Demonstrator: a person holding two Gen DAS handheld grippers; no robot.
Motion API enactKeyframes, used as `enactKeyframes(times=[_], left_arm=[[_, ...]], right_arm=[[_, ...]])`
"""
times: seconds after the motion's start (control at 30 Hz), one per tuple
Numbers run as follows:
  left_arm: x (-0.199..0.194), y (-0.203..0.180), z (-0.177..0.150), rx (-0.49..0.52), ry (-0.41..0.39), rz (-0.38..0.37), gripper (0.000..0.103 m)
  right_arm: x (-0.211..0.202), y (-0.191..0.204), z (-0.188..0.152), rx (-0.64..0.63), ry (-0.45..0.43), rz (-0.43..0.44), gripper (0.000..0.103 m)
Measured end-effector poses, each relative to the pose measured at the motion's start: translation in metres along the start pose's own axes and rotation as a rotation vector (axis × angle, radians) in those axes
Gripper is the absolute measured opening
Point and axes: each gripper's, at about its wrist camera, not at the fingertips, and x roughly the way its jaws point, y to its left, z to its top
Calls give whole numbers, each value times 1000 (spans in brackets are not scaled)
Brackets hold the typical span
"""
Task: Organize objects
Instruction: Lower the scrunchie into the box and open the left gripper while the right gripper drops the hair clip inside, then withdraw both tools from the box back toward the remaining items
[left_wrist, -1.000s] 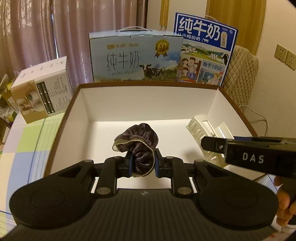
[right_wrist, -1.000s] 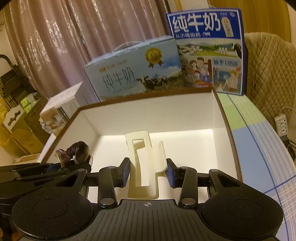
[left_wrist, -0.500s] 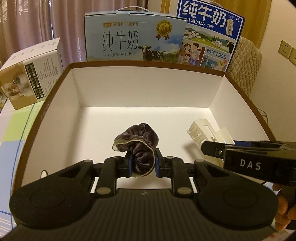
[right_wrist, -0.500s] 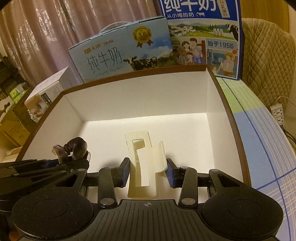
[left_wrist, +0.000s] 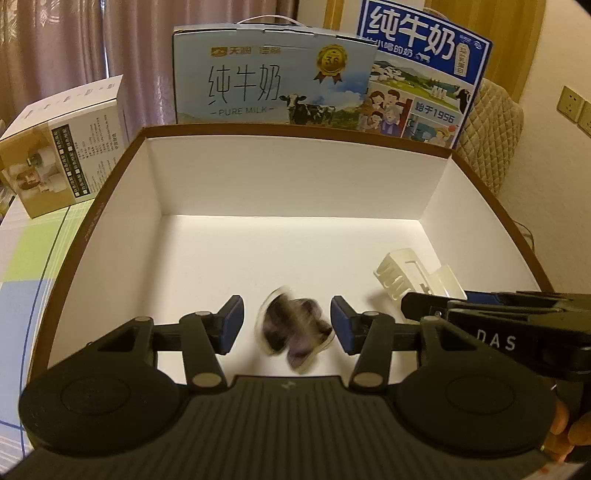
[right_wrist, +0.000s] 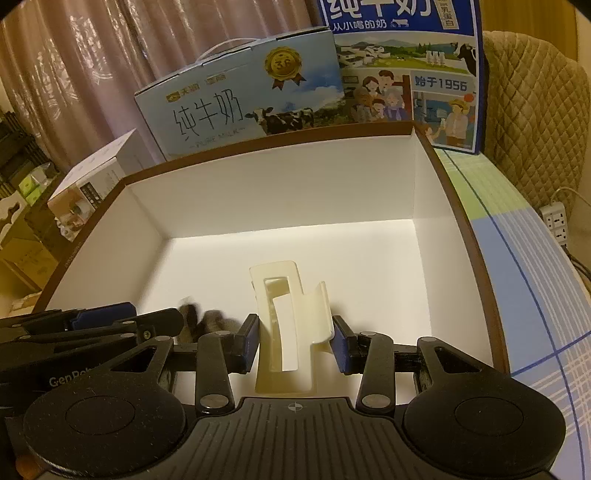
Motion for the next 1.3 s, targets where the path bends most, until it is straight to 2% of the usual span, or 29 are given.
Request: enactKeyframes(times=[0.13,0.33,0.63,0.93,1.03,1.3], left_arm=[[0,0,0,0,2,0,58],[-4,1,1,1,-5,26,69],[-26,3,5,-14,-27,52,75],[-76,7,2,-4,-48,80,80],[-97,11,-5,-6,-58,98,80],[-151,18,-32,-12,-73,91,81]], right_arm=[[0,3,1,2,-18,7,39],[-6,1,4,4,-44,1,51],[-25,-2,7,8,-49,3,60],[-76,16,6,-35,-98,44,64],[-97,22,-3,-73,-110,67,65],[-140,29,-37,-138,-111,89,66]])
